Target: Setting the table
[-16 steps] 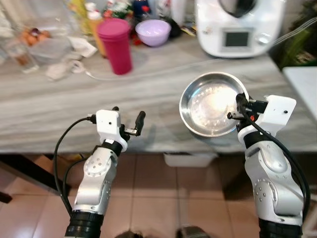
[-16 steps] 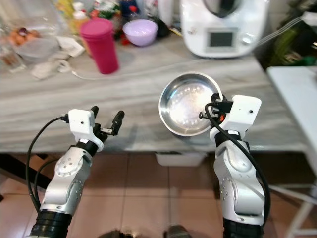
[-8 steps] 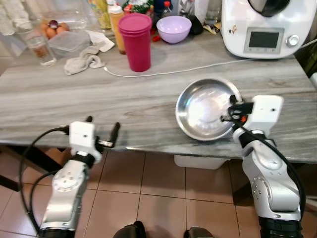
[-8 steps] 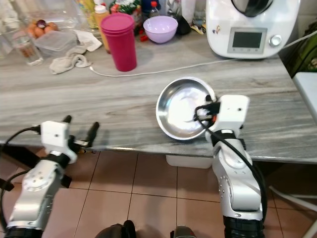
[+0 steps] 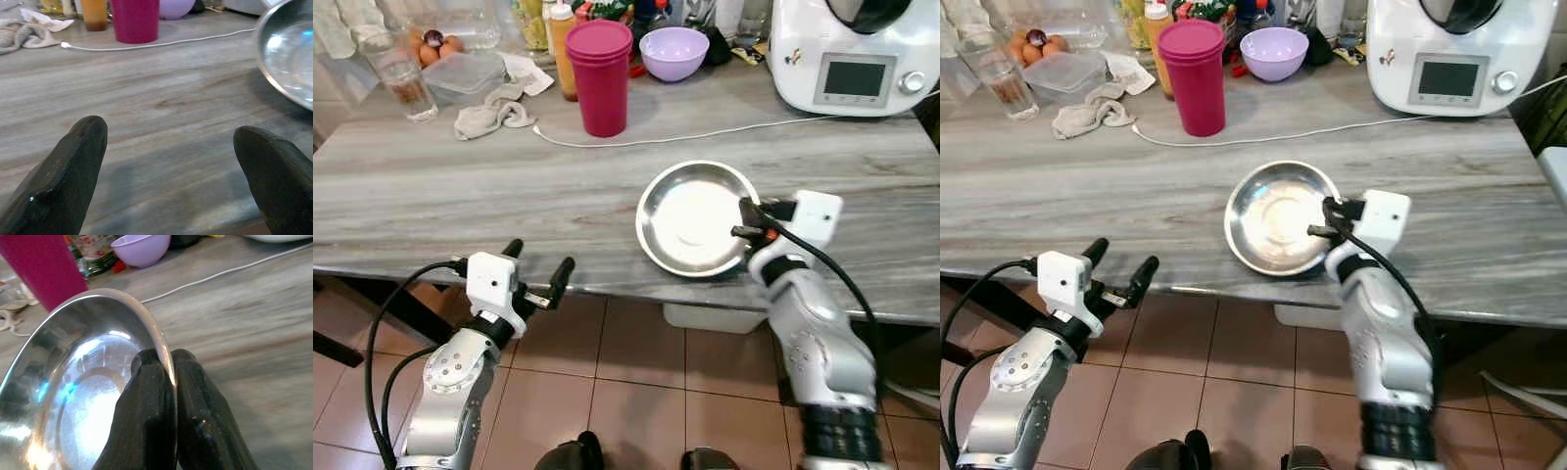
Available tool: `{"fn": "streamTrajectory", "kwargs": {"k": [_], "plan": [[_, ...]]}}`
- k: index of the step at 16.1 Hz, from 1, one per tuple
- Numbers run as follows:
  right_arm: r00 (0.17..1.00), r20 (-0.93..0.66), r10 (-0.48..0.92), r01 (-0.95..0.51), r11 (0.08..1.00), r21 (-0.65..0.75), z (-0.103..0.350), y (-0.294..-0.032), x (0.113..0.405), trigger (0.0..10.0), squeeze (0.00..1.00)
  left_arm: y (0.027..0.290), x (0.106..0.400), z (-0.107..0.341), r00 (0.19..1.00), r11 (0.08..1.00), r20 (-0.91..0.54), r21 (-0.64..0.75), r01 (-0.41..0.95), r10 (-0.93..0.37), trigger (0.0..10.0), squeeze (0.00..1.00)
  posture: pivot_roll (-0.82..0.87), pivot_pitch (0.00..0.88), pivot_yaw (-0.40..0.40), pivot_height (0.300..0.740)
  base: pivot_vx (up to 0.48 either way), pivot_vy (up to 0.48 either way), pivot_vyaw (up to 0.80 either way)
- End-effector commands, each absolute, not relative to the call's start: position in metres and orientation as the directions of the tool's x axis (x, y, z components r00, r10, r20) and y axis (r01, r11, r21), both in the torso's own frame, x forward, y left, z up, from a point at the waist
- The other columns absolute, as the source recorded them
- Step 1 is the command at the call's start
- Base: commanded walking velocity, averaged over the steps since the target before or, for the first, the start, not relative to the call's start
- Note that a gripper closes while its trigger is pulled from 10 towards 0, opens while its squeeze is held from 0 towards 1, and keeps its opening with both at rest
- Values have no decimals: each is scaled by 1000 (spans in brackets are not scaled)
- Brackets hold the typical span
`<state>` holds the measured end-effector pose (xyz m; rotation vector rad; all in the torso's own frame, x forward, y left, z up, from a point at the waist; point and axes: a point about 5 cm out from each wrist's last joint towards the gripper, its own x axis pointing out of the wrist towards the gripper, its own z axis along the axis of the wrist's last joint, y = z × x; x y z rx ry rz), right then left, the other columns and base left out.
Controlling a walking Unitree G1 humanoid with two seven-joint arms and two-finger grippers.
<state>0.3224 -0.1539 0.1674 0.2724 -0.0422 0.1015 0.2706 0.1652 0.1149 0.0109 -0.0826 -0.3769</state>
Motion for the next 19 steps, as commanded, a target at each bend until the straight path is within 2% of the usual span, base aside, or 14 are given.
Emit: {"fn": "streamTrajectory", "kwargs": {"k": [1,3,5,6,7,12,13,14,19], "plan": [[994,62,85,-100,949,299,167,-153,327,10000,0,164,267,116,915,918,70,40,395,-397,10000,0,-220,189,51,740,0,0,0],[997,27,77,-82,936,341,164,-147,336,10000,0,163,266,115,909,912,67,37,410,-411,10000,0,-220,189,51,740,0,0,0],[999,20,44,-47,970,240,163,-142,340,10000,0,162,265,116,906,909,67,39,416,-417,10000,0,-218,193,51,740,0,0,0],[996,19,87,-88,953,291,159,-137,341,10000,0,162,266,116,906,909,68,40,415,-417,10000,0,-218,193,51,740,0,0,0],[997,-5,83,-79,963,257,156,-135,341,10000,0,161,266,116,907,909,69,40,415,-416,10000,0,-217,195,50,740,0,0,0],[992,-44,115,-98,953,288,150,-125,344,10000,0,153,262,116,892,894,71,22,447,-447,10000,0,-220,194,49,740,0,0,0],[991,-50,124,-103,946,306,149,-123,344,10000,914,153,263,116,891,894,71,22,447,-447,10000,0,-220,194,49,740,0,0,0],[990,-55,131,-107,942,318,148,-122,344,10000,1000,153,263,116,891,894,72,20,447,-448,10000,0,-219,193,48,740,0,0,0],[991,-39,130,-116,957,265,147,-121,344,10000,1000,153,264,115,893,896,71,12,445,-444,10000,0,-221,192,49,740,0,0,0]]}}
